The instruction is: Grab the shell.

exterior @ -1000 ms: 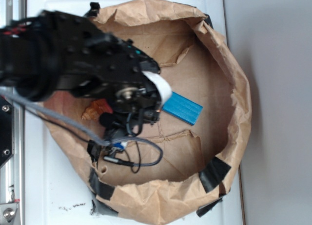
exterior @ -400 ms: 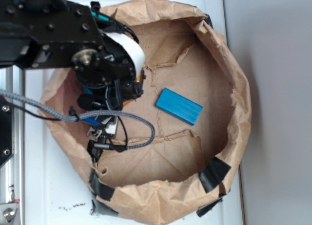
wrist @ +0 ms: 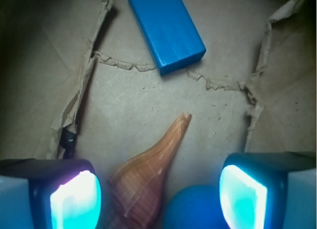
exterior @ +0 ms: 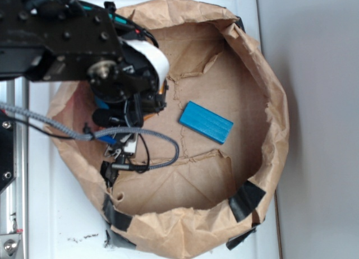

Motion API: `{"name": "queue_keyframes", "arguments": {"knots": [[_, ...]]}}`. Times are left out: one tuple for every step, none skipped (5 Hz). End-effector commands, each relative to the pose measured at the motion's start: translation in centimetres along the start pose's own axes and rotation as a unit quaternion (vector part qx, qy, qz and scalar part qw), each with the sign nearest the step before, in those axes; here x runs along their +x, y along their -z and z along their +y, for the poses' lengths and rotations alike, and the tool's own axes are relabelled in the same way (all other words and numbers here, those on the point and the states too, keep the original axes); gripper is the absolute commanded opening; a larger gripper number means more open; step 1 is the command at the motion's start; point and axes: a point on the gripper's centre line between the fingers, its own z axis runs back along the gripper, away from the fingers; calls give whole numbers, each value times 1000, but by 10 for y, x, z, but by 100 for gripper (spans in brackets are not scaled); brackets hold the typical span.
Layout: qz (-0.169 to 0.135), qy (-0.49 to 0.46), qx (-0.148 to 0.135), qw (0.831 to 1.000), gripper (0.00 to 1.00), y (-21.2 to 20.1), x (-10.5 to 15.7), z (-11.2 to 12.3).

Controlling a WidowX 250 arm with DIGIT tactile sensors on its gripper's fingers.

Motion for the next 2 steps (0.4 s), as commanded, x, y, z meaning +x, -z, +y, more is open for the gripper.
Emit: {"name": "queue_keyframes", "arguments": {"knots": [[4, 47, 13, 999, 100, 18, 9, -10], [21, 54, 11, 998, 100, 33, 11, -7]]}}
